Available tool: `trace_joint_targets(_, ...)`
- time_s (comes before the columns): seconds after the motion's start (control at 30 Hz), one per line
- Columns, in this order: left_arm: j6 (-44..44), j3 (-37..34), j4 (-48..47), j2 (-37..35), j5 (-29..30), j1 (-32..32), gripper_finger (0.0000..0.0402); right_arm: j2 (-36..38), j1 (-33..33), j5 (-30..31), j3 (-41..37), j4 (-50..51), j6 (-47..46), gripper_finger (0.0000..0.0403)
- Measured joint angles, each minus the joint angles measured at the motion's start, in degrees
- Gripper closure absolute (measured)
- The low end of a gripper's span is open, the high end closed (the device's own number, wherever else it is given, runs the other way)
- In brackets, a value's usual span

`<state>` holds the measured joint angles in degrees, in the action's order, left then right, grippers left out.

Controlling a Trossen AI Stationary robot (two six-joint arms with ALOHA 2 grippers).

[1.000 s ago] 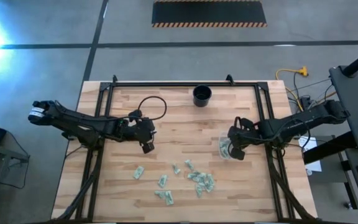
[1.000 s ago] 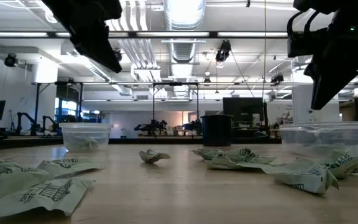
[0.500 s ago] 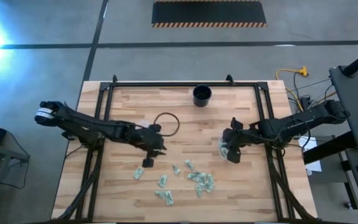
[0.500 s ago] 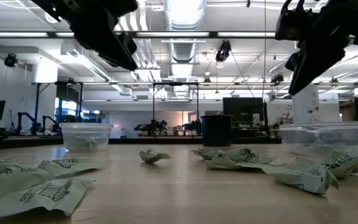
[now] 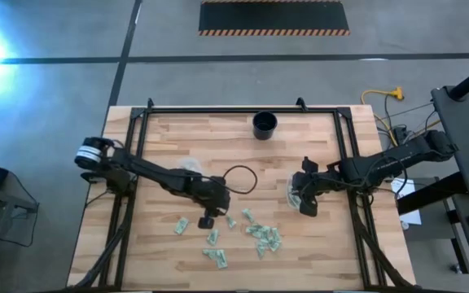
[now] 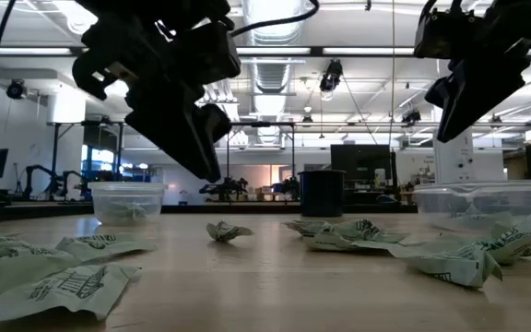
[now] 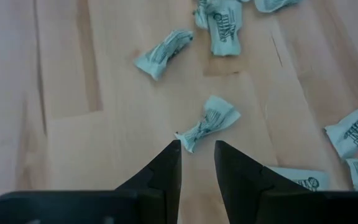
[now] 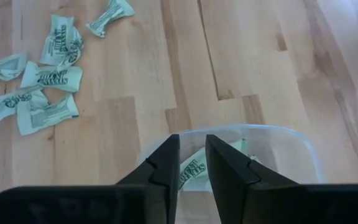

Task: Pick and place items into bin
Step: Put the white sweetener packet into the left transparent bin

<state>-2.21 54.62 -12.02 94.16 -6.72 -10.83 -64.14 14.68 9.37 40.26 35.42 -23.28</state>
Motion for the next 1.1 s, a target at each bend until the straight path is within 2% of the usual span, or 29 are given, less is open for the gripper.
trace_joint_targets(0.37,0.0,0.1,1.5,5.2,0.0,-0.5,0.0322,0.0,0.1,-0.4,-0.2,0.1,0.0,0.0337)
trace_joint_targets(1.1,1.1,-0.3,4.0,7.0,2.0,-0.9,0.0322,0.0,0.1,-0.4,-1.0,-0.1,-0.7,0.034)
